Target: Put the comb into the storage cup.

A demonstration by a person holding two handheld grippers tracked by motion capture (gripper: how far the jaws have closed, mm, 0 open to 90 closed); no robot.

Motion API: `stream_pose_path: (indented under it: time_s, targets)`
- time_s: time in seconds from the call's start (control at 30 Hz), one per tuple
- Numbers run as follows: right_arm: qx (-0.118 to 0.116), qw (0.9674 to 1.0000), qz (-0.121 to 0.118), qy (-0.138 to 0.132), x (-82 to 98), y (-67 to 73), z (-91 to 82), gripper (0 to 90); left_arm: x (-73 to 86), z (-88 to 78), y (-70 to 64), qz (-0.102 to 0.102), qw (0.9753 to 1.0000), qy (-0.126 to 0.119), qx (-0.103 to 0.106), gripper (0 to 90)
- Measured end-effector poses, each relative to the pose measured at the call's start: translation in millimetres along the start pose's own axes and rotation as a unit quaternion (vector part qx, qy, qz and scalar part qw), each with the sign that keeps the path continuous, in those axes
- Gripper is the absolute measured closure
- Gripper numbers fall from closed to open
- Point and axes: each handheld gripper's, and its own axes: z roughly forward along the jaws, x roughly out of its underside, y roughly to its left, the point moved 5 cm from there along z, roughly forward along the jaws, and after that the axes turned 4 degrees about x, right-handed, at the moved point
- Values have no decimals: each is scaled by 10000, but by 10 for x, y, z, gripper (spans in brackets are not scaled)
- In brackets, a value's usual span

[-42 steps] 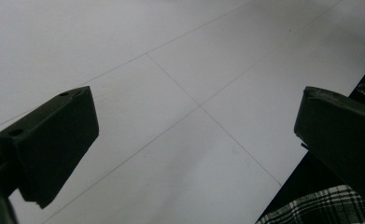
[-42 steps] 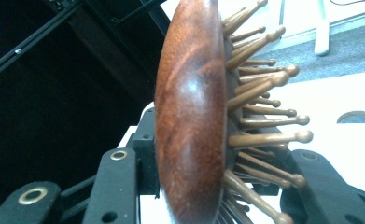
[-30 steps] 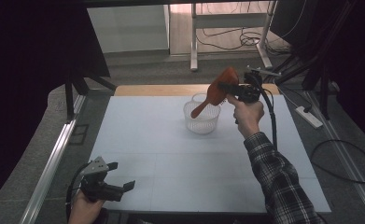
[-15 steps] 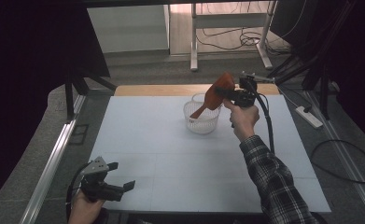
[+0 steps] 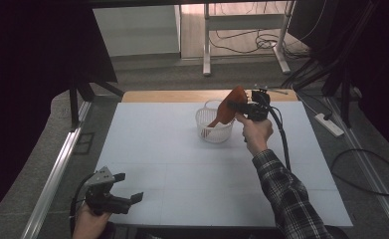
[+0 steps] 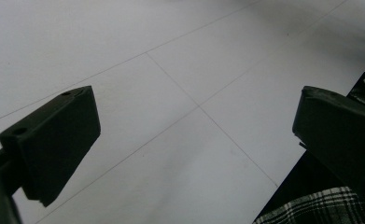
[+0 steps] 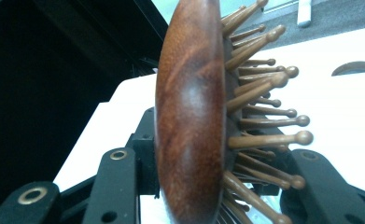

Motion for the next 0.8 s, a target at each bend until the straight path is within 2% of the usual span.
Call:
stream_pose_path:
  time_s: [0.2,0.37,0.6,0.8]
  targets:
    - [50,10000,51,26,51,-59,50,545,0,4,-3,11,10000,20,-2,8]
    - [-5,9999,161,-32,70,-94,77,540,0,7,-1,9,10000,32,-9,8]
    - [32,9996,274,-77,106,-147,92,502,0,10,-4,11,10000,47,-8,9]
    - [88,9996,222,-115,108,-164,90,467,-1,16,-2,5,10000,56,-13,10]
